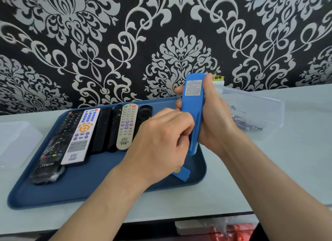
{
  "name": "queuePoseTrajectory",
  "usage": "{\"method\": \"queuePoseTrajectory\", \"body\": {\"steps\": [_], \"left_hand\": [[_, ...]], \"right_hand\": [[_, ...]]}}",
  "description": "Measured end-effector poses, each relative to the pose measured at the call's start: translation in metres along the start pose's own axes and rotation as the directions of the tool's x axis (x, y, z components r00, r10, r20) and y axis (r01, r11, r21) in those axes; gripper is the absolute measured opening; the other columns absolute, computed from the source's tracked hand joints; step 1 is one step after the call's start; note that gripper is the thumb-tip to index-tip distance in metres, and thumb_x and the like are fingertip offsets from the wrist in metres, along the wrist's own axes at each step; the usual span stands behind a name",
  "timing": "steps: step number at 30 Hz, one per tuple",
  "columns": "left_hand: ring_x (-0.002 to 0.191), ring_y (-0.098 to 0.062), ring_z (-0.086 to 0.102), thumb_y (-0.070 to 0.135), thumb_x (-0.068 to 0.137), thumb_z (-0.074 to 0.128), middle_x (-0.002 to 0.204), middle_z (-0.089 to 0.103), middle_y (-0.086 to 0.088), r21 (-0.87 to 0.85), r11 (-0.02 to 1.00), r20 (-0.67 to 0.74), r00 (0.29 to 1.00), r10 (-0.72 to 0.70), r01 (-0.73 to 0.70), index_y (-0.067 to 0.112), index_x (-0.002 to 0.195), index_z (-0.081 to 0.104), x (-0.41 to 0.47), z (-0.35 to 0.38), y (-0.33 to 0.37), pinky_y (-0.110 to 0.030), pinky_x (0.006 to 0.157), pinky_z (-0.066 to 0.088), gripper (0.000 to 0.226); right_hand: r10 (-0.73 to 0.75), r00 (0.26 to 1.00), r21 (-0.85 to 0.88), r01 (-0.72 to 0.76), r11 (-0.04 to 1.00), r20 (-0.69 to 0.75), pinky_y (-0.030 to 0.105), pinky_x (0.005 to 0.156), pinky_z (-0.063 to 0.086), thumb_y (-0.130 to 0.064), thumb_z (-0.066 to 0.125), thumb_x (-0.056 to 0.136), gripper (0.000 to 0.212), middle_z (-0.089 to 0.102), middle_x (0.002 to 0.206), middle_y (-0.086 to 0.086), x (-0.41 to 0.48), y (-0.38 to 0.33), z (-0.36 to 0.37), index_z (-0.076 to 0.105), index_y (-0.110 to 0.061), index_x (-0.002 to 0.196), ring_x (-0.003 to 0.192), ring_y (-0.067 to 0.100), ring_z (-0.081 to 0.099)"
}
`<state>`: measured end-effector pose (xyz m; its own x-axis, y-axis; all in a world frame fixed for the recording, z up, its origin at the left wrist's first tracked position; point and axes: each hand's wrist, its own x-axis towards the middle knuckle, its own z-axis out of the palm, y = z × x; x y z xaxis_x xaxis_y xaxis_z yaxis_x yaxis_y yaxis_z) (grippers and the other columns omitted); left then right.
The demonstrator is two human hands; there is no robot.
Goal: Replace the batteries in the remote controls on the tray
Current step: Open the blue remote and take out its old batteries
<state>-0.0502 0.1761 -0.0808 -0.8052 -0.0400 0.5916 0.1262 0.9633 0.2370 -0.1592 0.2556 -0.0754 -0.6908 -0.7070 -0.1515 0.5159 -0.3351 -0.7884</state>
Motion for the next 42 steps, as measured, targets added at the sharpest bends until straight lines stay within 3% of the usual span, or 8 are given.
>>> {"method": "queuePoseTrajectory", "body": {"steps": [7,13,19,24,27,32,37,42], "left_hand": [[0.073,-0.022,0.045,-0.013,0.067,0.054,0.077,0.054,-0.004,-0.037,0.996,0.014,0.997,0.082,-0.082,0.005,0.074,0.052,-0.0001,0.008,0.0001,-0.034,0.077,0.046,0.02],[0.078,-0.025,0.054,-0.015,0.069,0.055,0.087,0.062,-0.007,-0.038,0.997,0.001,0.998,0.061,-0.061,0.002,0.077,0.055,-0.0007,0.0061,0.0015,-0.034,0.07,0.045,0.018],[0.072,-0.024,0.05,-0.012,0.065,0.05,0.076,0.057,-0.006,-0.012,0.999,-0.002,1.0,0.03,-0.03,0.002,0.075,0.052,0.0036,0.0065,0.002,-0.006,0.082,0.031,0.017],[0.071,-0.018,0.043,-0.011,0.061,0.05,0.076,0.052,-0.003,-0.051,0.998,0.001,1.0,0.029,-0.029,0.004,0.077,0.05,0.0053,0.0061,0.0026,-0.031,0.063,0.039,0.022],[0.072,-0.019,0.042,-0.011,0.057,0.049,0.08,0.052,-0.003,-0.064,0.997,0.009,0.999,0.04,-0.039,0.004,0.078,0.048,0.0054,0.0069,0.0011,-0.032,0.063,0.039,0.026],[0.071,-0.021,0.041,-0.009,0.053,0.05,0.076,0.048,-0.003,-0.118,0.993,0.008,1.0,0.024,-0.023,0.004,0.079,0.047,0.0044,0.0052,-0.0025,-0.016,0.07,0.034,0.029],[0.072,-0.019,0.042,-0.007,0.056,0.051,0.077,0.048,0.0,-0.191,0.981,0.052,0.998,0.042,-0.031,0.008,0.081,0.046,0.0007,0.0087,0.0022,-0.026,0.066,0.038,0.03],[0.074,-0.021,0.054,-0.005,0.065,0.052,0.091,0.059,-0.005,-0.323,0.945,-0.018,0.998,-0.064,0.055,0.021,0.088,0.038,-0.0024,0.0073,-0.0035,-0.038,0.068,0.046,0.037]], "right_hand": [[-0.009,1.0,-0.036,0.009,0.999,-0.004,0.025,0.054,0.049,-0.066,0.031,0.096,0.07,0.055,0.072,0.009,0.0016,-0.0028,-0.0006,0.064,-0.005,0.105,0.061,0.018,0.053],[-0.007,1.0,0.05,0.007,0.999,0.007,0.028,0.057,0.05,-0.069,0.034,0.094,0.072,0.055,0.076,0.01,0.0026,-0.0054,-0.0052,0.064,-0.005,0.105,0.064,0.02,0.055],[-0.003,1.0,0.037,0.004,0.999,-0.022,0.025,0.052,0.048,-0.067,0.031,0.096,0.071,0.054,0.072,0.01,0.0014,-0.0038,-0.0023,0.064,-0.005,0.102,0.058,0.019,0.051],[-0.003,1.0,-0.009,0.002,1.0,-0.028,0.027,0.054,0.046,-0.068,0.031,0.096,0.071,0.056,0.072,0.008,0.0018,-0.0044,-0.0018,0.066,-0.007,0.104,0.058,0.017,0.052],[-0.015,1.0,-0.049,0.014,0.999,-0.021,0.029,0.061,0.046,-0.067,0.032,0.096,0.07,0.058,0.071,0.008,0.001,-0.0029,-0.0006,0.068,-0.007,0.103,0.061,0.017,0.053],[-0.025,0.999,-0.137,0.021,0.99,-0.032,0.032,0.065,0.045,-0.066,0.031,0.096,0.071,0.058,0.069,0.007,-0.0022,0.0008,0.001,0.071,-0.007,0.101,0.065,0.018,0.053],[-0.045,0.999,-0.016,0.045,0.999,0.005,0.029,0.061,0.049,-0.065,0.031,0.097,0.07,0.055,0.071,0.009,0.0,-0.0046,-0.0008,0.065,-0.003,0.105,0.061,0.019,0.052],[-0.034,0.999,-0.01,0.035,0.999,0.014,0.03,0.056,0.044,-0.066,0.03,0.097,0.071,0.056,0.074,0.009,-0.0014,-0.0022,-0.0032,0.066,-0.006,0.107,0.054,0.017,0.05]]}}
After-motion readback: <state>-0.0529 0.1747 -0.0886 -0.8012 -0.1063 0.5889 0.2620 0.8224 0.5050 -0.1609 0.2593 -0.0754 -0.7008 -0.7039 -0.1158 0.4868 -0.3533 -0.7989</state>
